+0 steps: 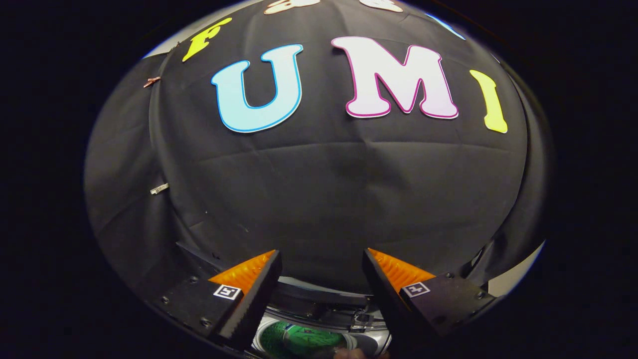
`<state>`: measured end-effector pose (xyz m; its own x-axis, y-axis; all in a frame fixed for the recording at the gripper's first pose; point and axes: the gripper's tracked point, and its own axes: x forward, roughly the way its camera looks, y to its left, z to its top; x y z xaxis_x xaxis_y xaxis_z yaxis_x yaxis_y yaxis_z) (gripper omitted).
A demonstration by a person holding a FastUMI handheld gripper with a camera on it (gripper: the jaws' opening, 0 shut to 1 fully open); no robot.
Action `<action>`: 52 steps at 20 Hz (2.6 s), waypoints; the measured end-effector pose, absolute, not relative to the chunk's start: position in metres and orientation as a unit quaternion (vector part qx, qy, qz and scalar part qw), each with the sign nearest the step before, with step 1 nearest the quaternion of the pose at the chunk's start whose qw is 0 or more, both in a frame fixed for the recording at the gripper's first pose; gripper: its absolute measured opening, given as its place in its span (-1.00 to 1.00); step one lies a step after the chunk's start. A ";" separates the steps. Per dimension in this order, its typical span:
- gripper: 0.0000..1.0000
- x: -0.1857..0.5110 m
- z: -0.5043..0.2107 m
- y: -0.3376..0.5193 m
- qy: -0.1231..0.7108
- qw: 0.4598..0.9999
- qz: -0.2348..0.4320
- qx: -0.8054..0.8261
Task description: Put the clothes into the washing machine and then close the washing machine lid.
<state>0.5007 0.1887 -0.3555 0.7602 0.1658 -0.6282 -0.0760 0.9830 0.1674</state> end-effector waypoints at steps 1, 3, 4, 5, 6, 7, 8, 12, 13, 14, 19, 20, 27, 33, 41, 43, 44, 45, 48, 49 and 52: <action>1.00 0.501 -0.357 0.188 0.340 0.935 0.065 0.075; 1.00 0.501 -0.356 0.190 0.331 0.938 0.073 0.071; 1.00 0.501 -0.356 0.190 0.327 0.940 0.077 0.063; 1.00 0.501 -0.356 0.188 0.322 0.942 0.078 0.060; 1.00 0.502 -0.356 0.187 0.320 0.942 0.077 0.061; 1.00 0.501 -0.356 0.186 0.322 0.942 0.074 0.065; 1.00 0.499 -0.356 0.186 0.323 0.942 0.072 0.064; 1.00 0.486 -0.351 0.186 0.320 0.943 0.065 0.060; 1.00 0.482 -0.349 0.185 0.319 0.944 0.064 0.061; 1.00 0.476 -0.347 0.186 0.318 0.944 0.066 0.061; 1.00 0.432 -0.340 0.191 0.332 0.939 0.066 0.066; 1.00 0.421 -0.341 0.193 0.337 0.937 0.065 0.065; 0.98 0.326 -0.342 0.212 0.370 0.923 0.090 0.059; 0.98 0.279 -0.298 0.220 0.339 0.930 0.122 0.066; 0.97 0.235 -0.217 0.203 0.273 0.949 0.144 0.069; 0.97 0.220 -0.192 0.190 0.251 0.955 0.145 0.060; 0.98 0.210 -0.180 0.181 0.243 0.958 0.143 0.052; 0.97 0.201 -0.169 0.173 0.231 0.961 0.143 0.045; 0.97 0.171 -0.135 0.146 0.192 0.971 0.137 0.030; 0.97 0.162 -0.125 0.136 0.181 0.974 0.133 0.028; 0.96 0.136 -0.100 0.113 0.154 0.980 0.122 0.018</action>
